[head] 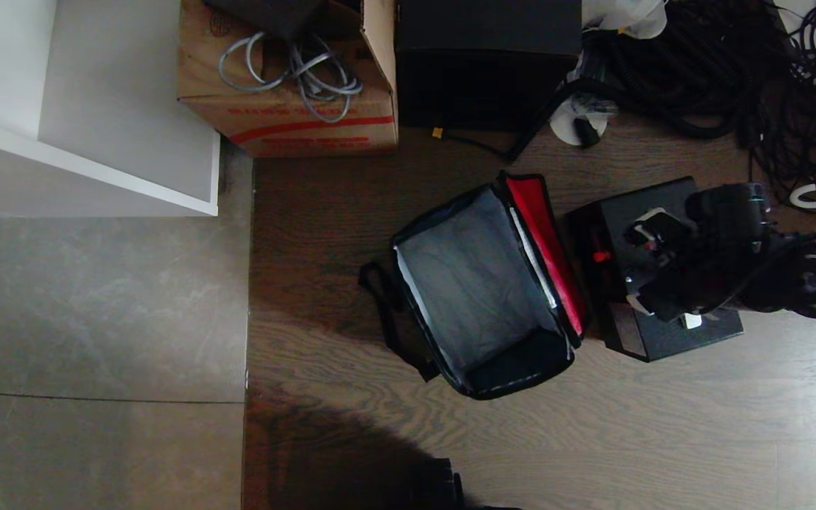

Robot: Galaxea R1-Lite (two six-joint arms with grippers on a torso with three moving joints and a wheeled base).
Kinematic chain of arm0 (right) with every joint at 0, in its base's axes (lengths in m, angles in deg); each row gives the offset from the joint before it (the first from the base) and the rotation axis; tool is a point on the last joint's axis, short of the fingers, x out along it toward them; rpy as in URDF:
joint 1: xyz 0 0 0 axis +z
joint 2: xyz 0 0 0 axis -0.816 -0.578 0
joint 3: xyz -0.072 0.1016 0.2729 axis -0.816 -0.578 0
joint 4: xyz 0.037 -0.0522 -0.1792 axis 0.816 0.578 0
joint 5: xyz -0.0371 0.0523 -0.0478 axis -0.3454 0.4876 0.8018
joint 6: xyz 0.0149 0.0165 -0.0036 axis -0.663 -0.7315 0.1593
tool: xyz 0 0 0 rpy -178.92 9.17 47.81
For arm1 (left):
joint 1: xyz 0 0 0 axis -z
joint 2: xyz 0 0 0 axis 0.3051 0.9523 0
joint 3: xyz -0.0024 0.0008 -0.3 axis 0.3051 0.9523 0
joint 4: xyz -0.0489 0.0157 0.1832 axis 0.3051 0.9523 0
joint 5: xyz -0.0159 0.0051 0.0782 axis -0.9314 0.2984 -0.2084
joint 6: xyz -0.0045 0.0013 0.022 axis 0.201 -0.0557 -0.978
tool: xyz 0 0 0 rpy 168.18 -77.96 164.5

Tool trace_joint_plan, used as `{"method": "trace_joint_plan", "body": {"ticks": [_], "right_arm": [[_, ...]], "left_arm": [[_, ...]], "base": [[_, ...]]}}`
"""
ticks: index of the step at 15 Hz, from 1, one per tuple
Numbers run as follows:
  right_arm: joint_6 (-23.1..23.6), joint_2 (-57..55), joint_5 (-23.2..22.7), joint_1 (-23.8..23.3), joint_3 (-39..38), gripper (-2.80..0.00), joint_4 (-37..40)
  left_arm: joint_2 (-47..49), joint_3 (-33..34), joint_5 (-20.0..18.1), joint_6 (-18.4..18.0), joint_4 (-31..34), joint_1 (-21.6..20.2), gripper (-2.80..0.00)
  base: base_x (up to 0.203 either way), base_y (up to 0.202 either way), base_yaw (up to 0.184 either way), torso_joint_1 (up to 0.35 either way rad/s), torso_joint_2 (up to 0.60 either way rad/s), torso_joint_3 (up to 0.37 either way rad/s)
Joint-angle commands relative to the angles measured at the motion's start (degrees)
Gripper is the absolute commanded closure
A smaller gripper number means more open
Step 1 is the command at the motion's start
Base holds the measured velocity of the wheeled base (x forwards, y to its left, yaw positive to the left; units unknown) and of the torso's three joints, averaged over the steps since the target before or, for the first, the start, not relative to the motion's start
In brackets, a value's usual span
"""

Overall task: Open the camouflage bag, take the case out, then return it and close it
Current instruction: Grip the handle again

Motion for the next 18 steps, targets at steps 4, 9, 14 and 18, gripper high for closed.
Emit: {"method": "trace_joint_plan", "body": {"ticks": [4, 9, 14, 18], "right_arm": [[0.6, -3.6, 11.6, 1.4, 3.6, -2.80, -6.5], [3.0, -3.4, 15.9, 3.0, 3.9, -2.80, -7.7], [6.2, -1.1, 23.2, 3.0, 2.7, -2.80, -6.4], [6.2, -1.2, 23.5, 4.3, 1.8, -2.80, -7.2]], "left_arm": [[0.1, 0.0, 0.0, 0.0, 0.0, 0.0, 0.00], [0.1, 0.0, 0.0, 0.0, 0.0, 0.0, 0.00], [0.1, 0.0, 0.0, 0.0, 0.0, 0.0, 0.00], [0.1, 0.0, 0.0, 0.0, 0.0, 0.0, 0.00]], "base": [[0.000, 0.000, 0.000, 0.000, 0.00, 0.000], [0.000, 0.000, 0.000, 0.000, 0.00, 0.000], [0.000, 0.000, 0.000, 0.000, 0.00, 0.000], [0.000, 0.000, 0.000, 0.000, 0.00, 0.000]]}}
